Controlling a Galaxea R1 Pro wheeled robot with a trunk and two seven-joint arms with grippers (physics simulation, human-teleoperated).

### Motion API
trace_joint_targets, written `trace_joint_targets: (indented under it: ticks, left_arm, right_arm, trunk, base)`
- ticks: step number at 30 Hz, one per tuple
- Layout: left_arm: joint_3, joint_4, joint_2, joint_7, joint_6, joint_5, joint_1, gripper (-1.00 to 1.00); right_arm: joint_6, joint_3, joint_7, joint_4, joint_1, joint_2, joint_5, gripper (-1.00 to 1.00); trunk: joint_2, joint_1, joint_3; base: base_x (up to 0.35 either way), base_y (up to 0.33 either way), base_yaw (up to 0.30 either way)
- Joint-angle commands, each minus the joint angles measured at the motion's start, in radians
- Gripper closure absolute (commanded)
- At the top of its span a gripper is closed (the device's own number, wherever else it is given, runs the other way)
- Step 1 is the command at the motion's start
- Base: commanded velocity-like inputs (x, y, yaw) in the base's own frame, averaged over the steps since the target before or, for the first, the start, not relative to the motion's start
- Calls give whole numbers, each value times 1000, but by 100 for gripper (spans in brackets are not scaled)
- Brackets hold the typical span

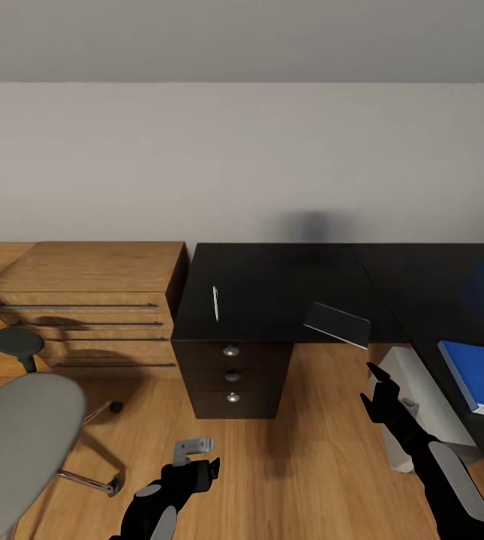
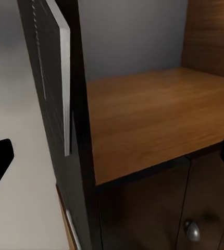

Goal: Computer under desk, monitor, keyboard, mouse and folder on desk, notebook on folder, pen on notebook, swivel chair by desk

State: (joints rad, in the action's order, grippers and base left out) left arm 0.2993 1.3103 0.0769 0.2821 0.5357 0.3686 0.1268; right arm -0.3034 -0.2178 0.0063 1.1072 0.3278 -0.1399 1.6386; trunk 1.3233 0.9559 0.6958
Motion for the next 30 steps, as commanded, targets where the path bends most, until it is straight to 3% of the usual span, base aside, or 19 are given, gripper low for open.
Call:
trace_joint_targets:
  ticks: [1,11,21,30]
  left_arm:
    - [1,1,0,9,3,10,1,-100]
    - [1,0,-2,9,4,10,1,-100]
    - [1,-4,-2,8,6,11,1,-100]
    - [3,-17,-6,5,6,10,1,-100]
  right_arm:
    - [-4,-2,2,2,0,0,5,-100]
    - [2,-3,19,50,0,3,8,-100]
    - [55,-4,51,69,0,10,7,-100]
    - [68,-24,52,62,0,10,5,-100]
  trunk:
    - [8,4,4]
    - [78,42,35]
    - [148,81,67]
    - [148,81,67]
  base:
    - [0,0,0]
    - [0,0,0]
    - [0,0,0]
    - [0,0,0]
